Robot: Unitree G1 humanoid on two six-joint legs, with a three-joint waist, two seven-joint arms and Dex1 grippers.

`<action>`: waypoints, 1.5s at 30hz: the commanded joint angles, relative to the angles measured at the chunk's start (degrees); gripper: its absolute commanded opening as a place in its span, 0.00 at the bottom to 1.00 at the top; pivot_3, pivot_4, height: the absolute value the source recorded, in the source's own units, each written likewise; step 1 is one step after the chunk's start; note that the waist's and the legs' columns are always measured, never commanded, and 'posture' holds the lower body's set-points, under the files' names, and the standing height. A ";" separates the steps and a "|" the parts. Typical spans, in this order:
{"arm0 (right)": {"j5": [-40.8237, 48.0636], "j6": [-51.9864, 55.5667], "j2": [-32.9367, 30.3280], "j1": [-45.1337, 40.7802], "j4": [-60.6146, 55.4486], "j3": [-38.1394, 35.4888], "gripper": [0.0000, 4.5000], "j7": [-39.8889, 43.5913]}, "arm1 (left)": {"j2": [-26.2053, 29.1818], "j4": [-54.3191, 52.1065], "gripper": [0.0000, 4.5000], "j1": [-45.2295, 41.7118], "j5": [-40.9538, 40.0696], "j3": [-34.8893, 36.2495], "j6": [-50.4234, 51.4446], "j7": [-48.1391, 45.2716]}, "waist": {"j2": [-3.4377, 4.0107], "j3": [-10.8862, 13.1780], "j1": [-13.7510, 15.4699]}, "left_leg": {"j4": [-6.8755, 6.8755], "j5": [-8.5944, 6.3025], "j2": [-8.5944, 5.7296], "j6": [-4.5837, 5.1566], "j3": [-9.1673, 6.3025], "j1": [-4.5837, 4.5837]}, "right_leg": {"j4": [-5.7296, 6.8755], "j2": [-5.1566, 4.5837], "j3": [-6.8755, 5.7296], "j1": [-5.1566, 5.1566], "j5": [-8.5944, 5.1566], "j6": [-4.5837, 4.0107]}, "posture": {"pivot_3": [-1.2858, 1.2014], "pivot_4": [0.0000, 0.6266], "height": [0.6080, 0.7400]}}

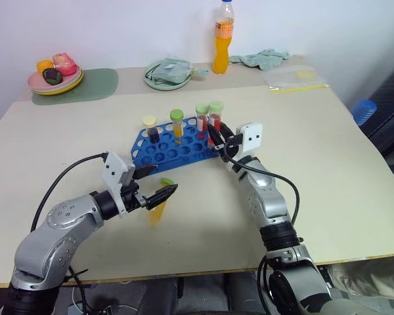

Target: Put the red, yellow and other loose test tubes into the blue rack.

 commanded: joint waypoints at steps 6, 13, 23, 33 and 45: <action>-1.10 -3.45 1.68 -3.35 4.95 -0.07 0.16 -0.03 | 0.63 1.02 1.00 2.06 2.13 1.89 -4.34 -0.99 | 0.00 0.00 0.01 | 0.01 0.00 0.00 0.00 0.04 0.03 | 0.00 0.00 0.05 0.02 0.00 0.00 | 0.52 0.24 1.00; -1.49 -5.27 2.09 -4.23 7.50 -0.62 0.16 -0.61 | 0.17 2.59 1.00 2.41 3.23 1.41 -6.38 -1.65 | 0.00 0.00 -0.01 | 0.00 0.00 0.04 0.00 0.04 0.05 | 0.00 0.03 0.07 0.01 0.00 0.00 | 0.52 0.24 1.00; -3.84 -7.63 2.34 -3.66 8.29 0.13 0.16 -2.19 | -0.16 4.31 1.00 3.76 4.24 1.32 -8.93 -3.05 | 0.01 0.00 -0.01 | 0.00 0.00 0.27 0.00 0.10 0.05 | 0.00 0.09 0.11 0.00 0.01 -0.01 | 0.52 0.24 1.00; -5.58 -14.60 2.85 -4.22 14.36 0.33 0.16 -2.69 | -0.74 6.30 1.00 4.98 5.23 1.25 -11.82 -4.55 | 0.01 -0.01 -0.02 | -0.01 -0.01 0.39 0.00 0.15 0.13 | -0.01 0.18 0.14 0.05 0.04 -0.07 | 0.52 0.24 1.00; -2.16 -7.11 -1.17 0.73 -3.29 -0.58 0.99 0.25 | -0.20 5.28 1.00 6.43 5.42 3.31 -12.15 -4.01 | 0.02 0.00 0.12 | -0.04 -0.01 0.53 -0.01 0.20 0.19 | -0.02 0.30 0.21 0.06 0.08 -0.14 | 0.52 0.24 1.00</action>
